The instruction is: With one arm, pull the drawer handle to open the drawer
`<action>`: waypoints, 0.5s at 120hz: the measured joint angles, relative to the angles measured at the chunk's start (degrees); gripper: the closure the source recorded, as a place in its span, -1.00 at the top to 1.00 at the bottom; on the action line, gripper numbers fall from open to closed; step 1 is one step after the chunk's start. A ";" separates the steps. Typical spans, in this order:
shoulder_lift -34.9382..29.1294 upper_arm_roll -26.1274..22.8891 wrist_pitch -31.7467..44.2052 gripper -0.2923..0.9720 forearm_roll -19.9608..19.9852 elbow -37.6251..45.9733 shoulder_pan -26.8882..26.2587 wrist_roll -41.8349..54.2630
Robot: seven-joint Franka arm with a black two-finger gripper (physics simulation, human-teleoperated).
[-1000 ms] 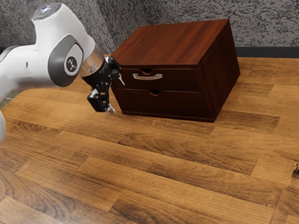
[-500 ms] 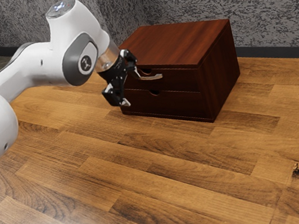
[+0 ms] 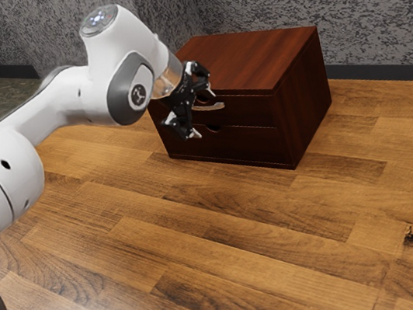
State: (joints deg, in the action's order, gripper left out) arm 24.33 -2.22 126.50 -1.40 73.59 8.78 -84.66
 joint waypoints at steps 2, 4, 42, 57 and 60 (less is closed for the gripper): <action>0.02 -0.02 0.12 0.54 0.00 0.00 0.01 0.09; 0.05 -0.03 0.26 0.54 0.00 0.05 0.01 0.19; 0.68 0.01 1.95 0.54 0.03 -0.06 0.39 1.59; 0.54 0.29 2.29 0.54 0.27 0.25 1.39 1.94; 0.52 0.32 2.34 0.54 0.30 0.29 1.45 2.00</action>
State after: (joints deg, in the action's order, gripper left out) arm 24.86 -1.89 128.83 -1.10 73.88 10.23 -82.66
